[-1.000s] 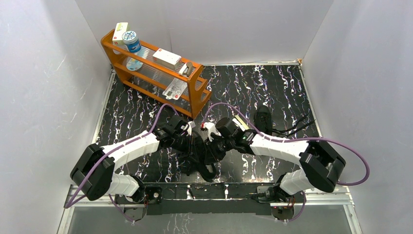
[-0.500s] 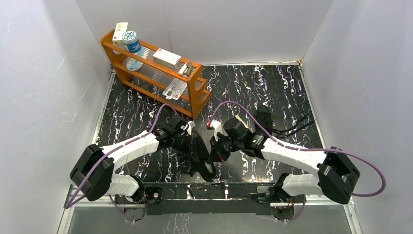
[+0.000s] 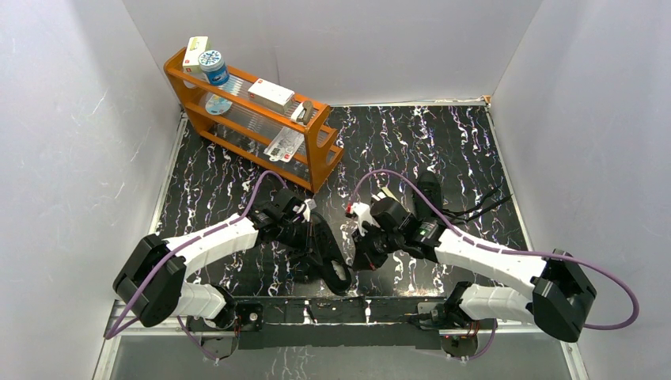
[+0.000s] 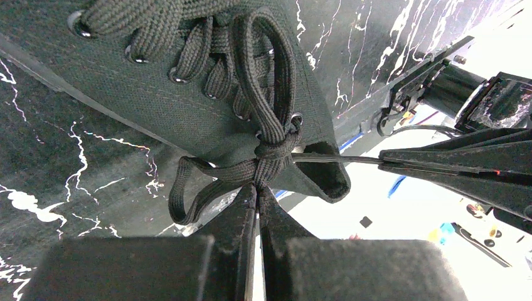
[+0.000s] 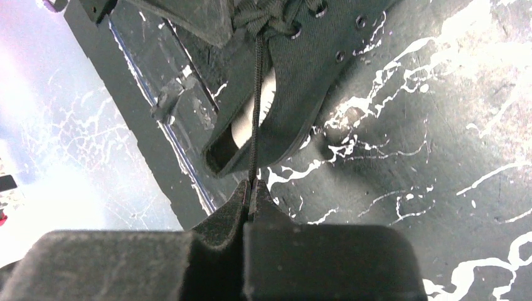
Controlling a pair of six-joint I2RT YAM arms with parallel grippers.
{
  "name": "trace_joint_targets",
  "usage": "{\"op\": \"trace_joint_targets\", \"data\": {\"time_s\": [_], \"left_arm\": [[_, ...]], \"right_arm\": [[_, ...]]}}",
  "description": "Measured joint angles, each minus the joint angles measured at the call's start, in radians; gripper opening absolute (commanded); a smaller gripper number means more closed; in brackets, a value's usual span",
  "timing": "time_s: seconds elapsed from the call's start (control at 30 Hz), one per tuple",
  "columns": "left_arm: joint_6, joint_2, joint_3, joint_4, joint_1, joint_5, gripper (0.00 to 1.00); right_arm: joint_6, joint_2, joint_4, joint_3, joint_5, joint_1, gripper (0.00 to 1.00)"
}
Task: Tie the shoes
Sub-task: Tie the shoelace on the shoe.
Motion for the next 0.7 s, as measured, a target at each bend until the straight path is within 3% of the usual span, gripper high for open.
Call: {"op": "trace_joint_targets", "data": {"time_s": [0.33,0.7], "left_arm": [[-0.001,-0.002,-0.006,0.0,0.0,0.001,0.0],[-0.001,-0.002,-0.006,-0.001,0.0,0.01,0.0]], "right_arm": [[-0.025,-0.08,-0.125,0.0,-0.003,-0.005,0.0],[-0.021,-0.066,-0.216,0.001,0.004,-0.005,0.0]]}}
